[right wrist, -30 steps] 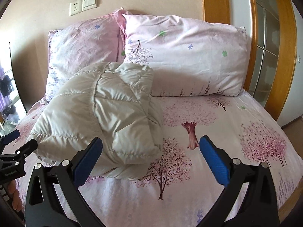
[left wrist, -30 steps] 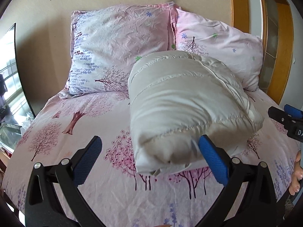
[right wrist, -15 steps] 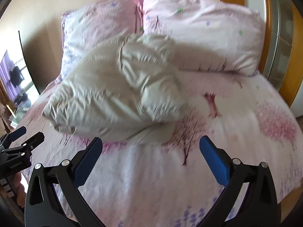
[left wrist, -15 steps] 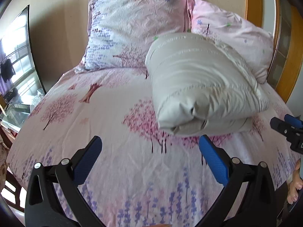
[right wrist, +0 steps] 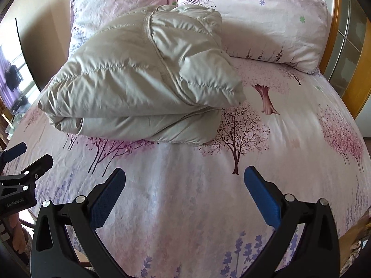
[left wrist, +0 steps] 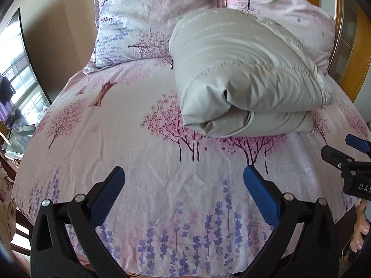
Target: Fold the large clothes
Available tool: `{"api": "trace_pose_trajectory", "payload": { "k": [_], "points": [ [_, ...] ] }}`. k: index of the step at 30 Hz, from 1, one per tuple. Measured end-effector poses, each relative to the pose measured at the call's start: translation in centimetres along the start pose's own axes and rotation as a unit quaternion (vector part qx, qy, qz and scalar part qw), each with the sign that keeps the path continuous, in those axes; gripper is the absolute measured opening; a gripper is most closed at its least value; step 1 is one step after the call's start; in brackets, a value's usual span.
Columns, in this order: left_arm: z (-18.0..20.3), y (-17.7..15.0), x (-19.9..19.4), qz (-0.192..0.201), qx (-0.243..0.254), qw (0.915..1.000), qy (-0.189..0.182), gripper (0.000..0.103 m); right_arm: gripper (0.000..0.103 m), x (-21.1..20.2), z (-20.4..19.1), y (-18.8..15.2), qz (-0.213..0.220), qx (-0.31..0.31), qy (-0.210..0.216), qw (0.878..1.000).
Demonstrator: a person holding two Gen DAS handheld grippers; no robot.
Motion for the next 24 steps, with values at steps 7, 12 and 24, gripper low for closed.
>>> {"api": "trace_pose_trajectory", "payload": {
  "k": [7,12,24],
  "points": [
    [0.3,-0.2,0.6,-0.013,0.001,0.9999,-0.004,0.101,0.102,0.3,-0.3,-0.3,-0.008,-0.010,0.000,1.000],
    [0.3,-0.3,0.9,-0.020,0.002,0.9998,-0.006,0.101,0.102,0.6,-0.2,-0.4,-0.014,-0.011,-0.004,1.000],
    [0.3,-0.4,1.4,-0.026,0.000,0.9997,-0.004,0.101,0.102,1.1,0.2,-0.3,-0.019,-0.009,-0.004,1.000]
  ]
}}
Point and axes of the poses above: each gripper's, at about its wrist camera, not at the fingertips, and x roughly the way its jaws point, z to its right, y to its top, the point moved 2 cm from there along x, roughly the way its jaws point, and after that the axes turned 14 degrees about z, right-handed, at the moved point
